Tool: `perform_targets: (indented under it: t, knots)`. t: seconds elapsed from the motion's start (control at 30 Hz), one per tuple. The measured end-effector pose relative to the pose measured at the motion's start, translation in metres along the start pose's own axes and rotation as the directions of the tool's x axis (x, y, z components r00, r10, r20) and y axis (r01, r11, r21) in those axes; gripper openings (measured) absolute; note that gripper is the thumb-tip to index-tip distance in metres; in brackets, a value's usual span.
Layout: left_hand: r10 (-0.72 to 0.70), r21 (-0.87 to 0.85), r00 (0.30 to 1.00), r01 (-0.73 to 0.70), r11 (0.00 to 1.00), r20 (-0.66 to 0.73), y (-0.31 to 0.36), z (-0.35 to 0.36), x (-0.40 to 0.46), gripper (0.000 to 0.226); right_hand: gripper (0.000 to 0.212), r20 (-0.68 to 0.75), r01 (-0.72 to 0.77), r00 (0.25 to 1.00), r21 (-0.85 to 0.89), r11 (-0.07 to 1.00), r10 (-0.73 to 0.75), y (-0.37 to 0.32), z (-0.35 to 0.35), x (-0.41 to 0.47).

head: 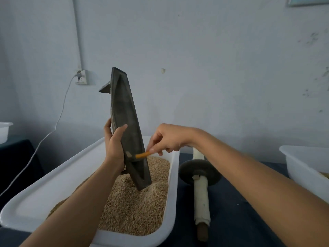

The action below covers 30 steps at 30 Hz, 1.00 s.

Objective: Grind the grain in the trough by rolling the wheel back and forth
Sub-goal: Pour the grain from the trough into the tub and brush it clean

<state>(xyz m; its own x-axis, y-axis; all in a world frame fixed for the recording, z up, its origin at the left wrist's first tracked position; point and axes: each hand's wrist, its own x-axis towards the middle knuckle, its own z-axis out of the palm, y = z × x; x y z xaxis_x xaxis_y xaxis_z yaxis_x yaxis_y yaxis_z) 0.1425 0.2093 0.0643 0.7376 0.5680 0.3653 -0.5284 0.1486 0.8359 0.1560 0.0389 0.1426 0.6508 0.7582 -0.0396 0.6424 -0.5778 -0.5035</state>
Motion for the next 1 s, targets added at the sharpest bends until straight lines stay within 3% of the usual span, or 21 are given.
perform_targets:
  t: [0.13,0.3,0.5,0.67,0.8,0.93,1.0]
  knots:
    - [-0.002,-0.005,1.0,0.002,1.0,-0.001,0.001,-0.002,0.001,0.052,0.017,0.177,-0.064,0.981,-0.074,0.995,0.077,0.001,-0.014,-0.016]
    - [0.021,0.013,1.0,-0.021,1.0,0.005,0.004,-0.003,0.001,0.053,0.014,0.218,-0.103,0.966,-0.163,0.981,0.138,-0.004,-0.028,-0.036]
    - [0.019,0.02,1.0,-0.019,1.0,-0.001,0.004,-0.003,0.002,0.053,0.018,0.02,-0.03,0.999,-0.152,0.988,0.033,0.003,-0.019,-0.045]
    - [0.023,0.042,1.0,-0.022,0.999,-0.014,0.002,-0.004,0.002,0.053,0.016,0.033,-0.05,0.998,-0.217,0.975,0.059,0.015,-0.009,-0.047]
    - [0.016,0.039,1.0,-0.016,0.999,-0.01,0.002,-0.004,0.003,0.053,0.018,-0.162,0.011,0.986,-0.162,0.987,-0.038,0.015,-0.009,-0.043]
    - [0.008,0.041,1.0,-0.008,0.999,0.005,0.002,-0.005,0.002,0.052,0.017,-0.006,0.004,1.0,-0.201,0.98,-0.005,0.015,-0.011,-0.049]
    - [0.001,0.027,1.0,-0.001,1.0,0.008,0.003,-0.004,0.0,0.051,0.017,-0.083,0.026,0.996,-0.149,0.989,-0.038,0.017,-0.011,-0.052]
